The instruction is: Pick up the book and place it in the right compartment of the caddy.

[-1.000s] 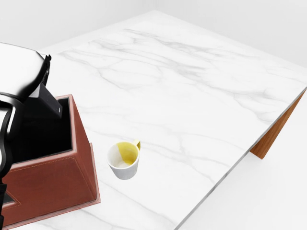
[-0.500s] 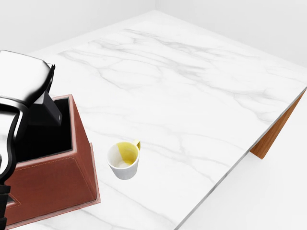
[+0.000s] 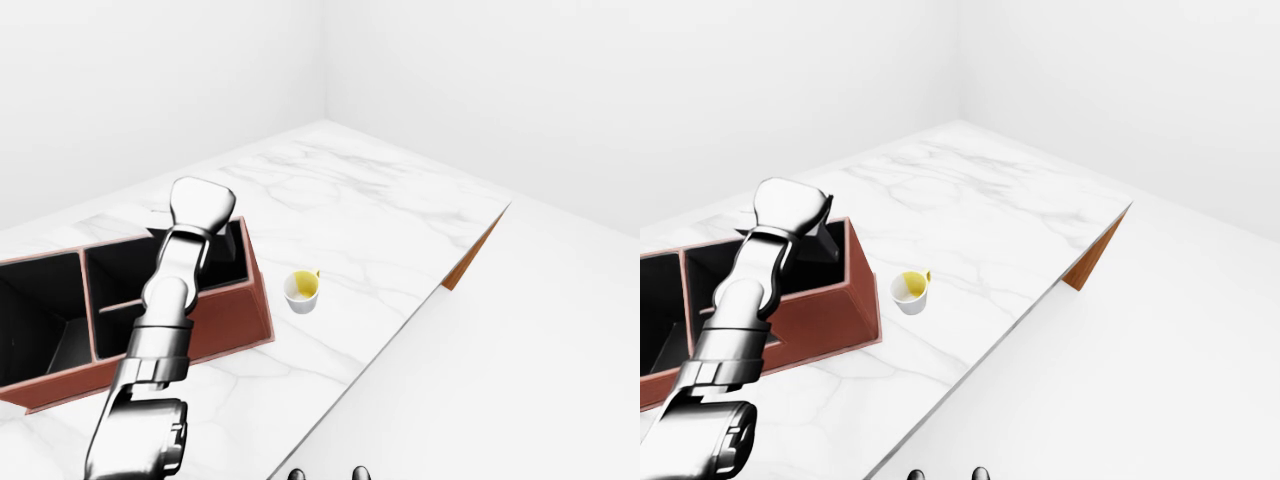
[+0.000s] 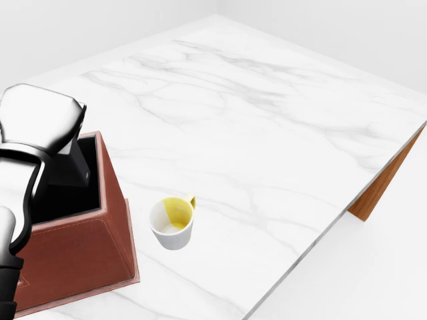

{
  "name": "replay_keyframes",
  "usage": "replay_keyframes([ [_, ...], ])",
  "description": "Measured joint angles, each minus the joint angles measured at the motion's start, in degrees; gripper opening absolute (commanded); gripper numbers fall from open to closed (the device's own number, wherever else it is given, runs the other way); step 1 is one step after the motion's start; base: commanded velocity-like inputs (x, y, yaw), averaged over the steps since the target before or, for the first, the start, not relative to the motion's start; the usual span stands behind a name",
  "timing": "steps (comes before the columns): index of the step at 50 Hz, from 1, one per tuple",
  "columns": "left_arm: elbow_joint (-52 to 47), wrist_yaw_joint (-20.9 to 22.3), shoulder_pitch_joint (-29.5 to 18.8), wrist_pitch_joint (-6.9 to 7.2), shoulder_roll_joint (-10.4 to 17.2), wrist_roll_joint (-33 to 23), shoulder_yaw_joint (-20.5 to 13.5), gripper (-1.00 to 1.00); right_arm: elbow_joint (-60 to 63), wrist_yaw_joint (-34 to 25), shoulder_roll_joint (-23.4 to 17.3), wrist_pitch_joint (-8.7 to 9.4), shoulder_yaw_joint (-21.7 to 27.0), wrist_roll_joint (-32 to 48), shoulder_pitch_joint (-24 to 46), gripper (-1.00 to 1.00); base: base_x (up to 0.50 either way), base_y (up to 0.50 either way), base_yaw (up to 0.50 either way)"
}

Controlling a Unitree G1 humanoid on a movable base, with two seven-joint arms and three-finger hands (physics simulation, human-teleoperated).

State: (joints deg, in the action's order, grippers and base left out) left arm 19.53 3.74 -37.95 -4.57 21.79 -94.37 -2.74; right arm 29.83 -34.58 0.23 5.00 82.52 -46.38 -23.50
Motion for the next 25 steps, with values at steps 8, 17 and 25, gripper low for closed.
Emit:
replay_keyframes([
  [8,3.44,-1.46,-0.37,0.28,-0.34,-0.81,0.7,-1.0,0.0,-0.01,0.02,0.0,-0.02,0.0,0.0,1.0,0.0,0.0,0.0],
  [17,6.24,-2.58,-0.75,0.65,-0.45,-1.15,1.18,-1.0,-0.02,-0.05,0.07,0.0,-0.07,0.07,0.0,1.0,0.0,0.0,0.0],
  [25,7.21,-2.92,-0.87,0.89,-0.45,-1.0,1.37,-1.0,-0.09,-0.1,0.09,0.0,-0.17,0.16,0.01,1.0,0.0,0.0,0.0],
])
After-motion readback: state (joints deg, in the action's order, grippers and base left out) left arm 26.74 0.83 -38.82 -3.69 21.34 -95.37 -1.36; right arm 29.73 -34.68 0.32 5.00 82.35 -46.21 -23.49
